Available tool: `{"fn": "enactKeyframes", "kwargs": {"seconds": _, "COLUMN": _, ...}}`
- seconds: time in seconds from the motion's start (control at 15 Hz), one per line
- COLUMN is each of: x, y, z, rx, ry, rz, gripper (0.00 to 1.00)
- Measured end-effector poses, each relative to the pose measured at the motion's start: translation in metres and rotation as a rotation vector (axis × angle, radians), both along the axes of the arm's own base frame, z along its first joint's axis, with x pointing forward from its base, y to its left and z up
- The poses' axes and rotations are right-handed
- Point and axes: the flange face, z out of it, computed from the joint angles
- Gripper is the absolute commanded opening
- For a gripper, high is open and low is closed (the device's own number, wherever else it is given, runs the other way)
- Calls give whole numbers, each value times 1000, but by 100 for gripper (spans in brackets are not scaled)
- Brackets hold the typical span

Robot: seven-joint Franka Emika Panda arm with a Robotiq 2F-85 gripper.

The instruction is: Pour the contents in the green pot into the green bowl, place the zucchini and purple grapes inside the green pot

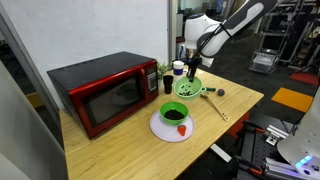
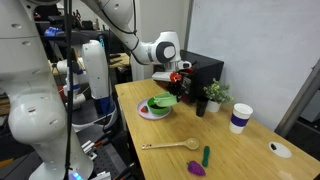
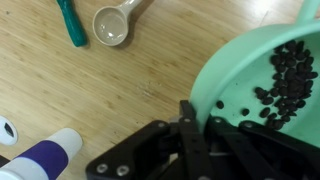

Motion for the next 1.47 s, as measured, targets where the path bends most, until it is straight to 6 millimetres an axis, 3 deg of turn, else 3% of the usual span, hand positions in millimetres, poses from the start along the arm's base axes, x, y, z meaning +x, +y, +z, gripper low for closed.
{"fn": "enactKeyframes", "kwargs": {"seconds": 0.4, "x": 2, "y": 7, "z": -2, "rx": -59, "ry": -11, "rz": 31, "gripper": 2}}
{"fn": "enactKeyframes", "kwargs": {"seconds": 1.0, "x": 22, "y": 51, "z": 25, "rx": -201, "ry": -132, "rz": 178, "gripper": 2}}
{"fn": "enactKeyframes", "kwargs": {"seconds": 1.47, "x": 22, "y": 77, "z": 26, "rx": -303, "ry": -198, "rz": 252, "gripper": 2}}
